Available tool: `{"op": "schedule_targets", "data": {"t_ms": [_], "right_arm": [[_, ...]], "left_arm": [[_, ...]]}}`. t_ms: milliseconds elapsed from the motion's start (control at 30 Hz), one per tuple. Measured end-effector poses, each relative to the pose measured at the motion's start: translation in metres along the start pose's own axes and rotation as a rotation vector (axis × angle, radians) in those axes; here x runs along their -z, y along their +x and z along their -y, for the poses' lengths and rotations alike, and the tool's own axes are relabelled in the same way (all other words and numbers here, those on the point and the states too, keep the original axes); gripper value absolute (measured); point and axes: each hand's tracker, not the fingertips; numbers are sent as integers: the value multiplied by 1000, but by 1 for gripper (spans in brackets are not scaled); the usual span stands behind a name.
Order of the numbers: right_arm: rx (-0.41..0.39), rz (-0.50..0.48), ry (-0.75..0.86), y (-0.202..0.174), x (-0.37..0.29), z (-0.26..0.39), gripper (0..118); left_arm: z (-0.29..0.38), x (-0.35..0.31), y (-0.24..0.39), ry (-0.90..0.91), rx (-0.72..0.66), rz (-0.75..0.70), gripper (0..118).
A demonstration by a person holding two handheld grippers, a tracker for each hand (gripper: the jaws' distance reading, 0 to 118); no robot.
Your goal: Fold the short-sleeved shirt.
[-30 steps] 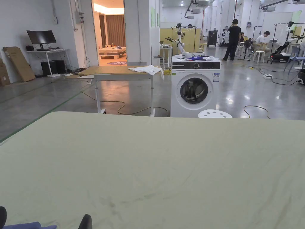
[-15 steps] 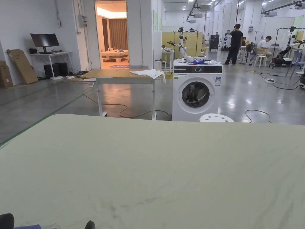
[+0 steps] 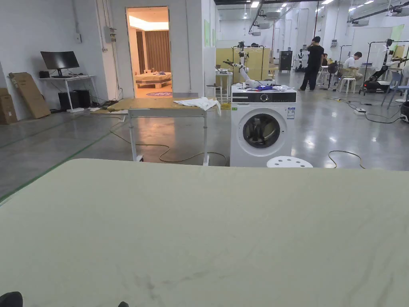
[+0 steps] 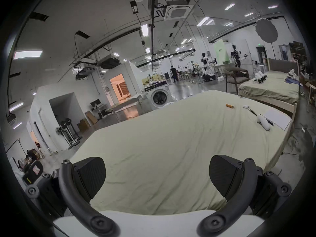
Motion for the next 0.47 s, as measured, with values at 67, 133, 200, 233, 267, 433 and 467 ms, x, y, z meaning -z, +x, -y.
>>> {"op": "schedule_targets", "data": {"t_ms": [67,133,200,233,267,433,467], "right_arm": [[18,-41,23,2,-2,0,117],[25,-36,17,3,-2,-1,118],[-2,-23,35,3,-2,-1,118],[-20,-12,55,3,-2,-2,118],[-10,15,65,4,0,-1,118],[-46,65,90,4,2,6,118],[-60,23,95,5,2,8,118]], "left_arm": [[0,0,1,0,0,4,113],[0,1,2,-2,5,12,113],[-1,1,3,-1,12,14,113],[-1,0,4,0,13,15,113],[-1,0,4,0,14,15,113],[0,1,3,-3,3,20,113],[0,1,3,-2,2,19,113]]}}
